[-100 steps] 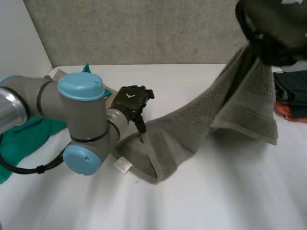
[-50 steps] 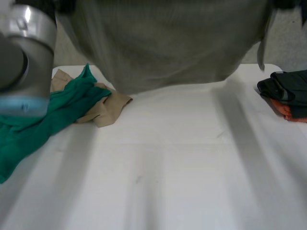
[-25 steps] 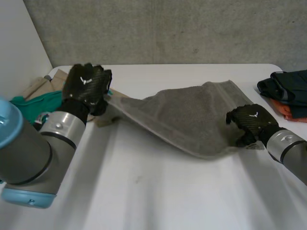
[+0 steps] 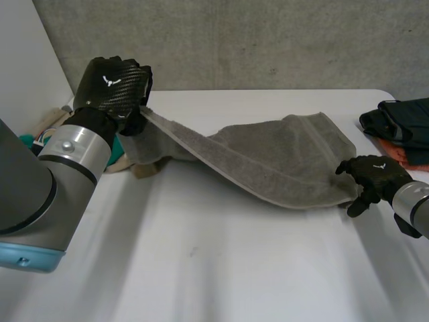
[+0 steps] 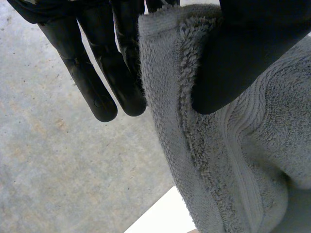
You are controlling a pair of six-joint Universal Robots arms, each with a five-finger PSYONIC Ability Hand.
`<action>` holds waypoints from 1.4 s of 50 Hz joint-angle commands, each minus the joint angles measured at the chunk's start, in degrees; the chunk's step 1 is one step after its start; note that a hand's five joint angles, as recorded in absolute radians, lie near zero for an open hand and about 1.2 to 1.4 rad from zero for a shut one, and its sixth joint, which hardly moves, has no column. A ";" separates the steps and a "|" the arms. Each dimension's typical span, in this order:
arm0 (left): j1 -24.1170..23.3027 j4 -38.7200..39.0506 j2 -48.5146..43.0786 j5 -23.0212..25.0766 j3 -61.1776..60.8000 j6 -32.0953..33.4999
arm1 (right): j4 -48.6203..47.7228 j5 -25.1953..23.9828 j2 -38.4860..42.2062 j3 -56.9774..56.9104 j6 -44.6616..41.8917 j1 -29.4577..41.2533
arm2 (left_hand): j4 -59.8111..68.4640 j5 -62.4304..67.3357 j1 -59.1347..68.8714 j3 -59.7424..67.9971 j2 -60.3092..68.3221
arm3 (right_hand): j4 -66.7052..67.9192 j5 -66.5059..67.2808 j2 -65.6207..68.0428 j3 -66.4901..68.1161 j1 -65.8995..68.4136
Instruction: Fold the laundry.
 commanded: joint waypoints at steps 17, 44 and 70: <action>1.80 -2.68 0.56 -0.12 0.16 -2.74 | -0.05 2.33 9.59 -10.02 15.42 2.98 | 11.28 14.44 13.03 11.64 11.29 | 3.55 3.15 2.34 2.62 2.74; 2.41 -3.29 1.35 -0.21 0.07 -2.82 | -6.29 11.73 11.43 -10.72 15.43 13.18 | 11.28 14.44 13.03 11.64 11.29 | 0.19 -0.22 -1.03 -0.75 -0.62; 7.77 -24.44 13.46 -1.27 -10.81 -0.38 | 7.80 5.68 -11.31 -3.17 -16.70 0.98 | 11.28 14.44 13.03 11.64 11.29 | 56.06 55.65 54.84 55.12 55.25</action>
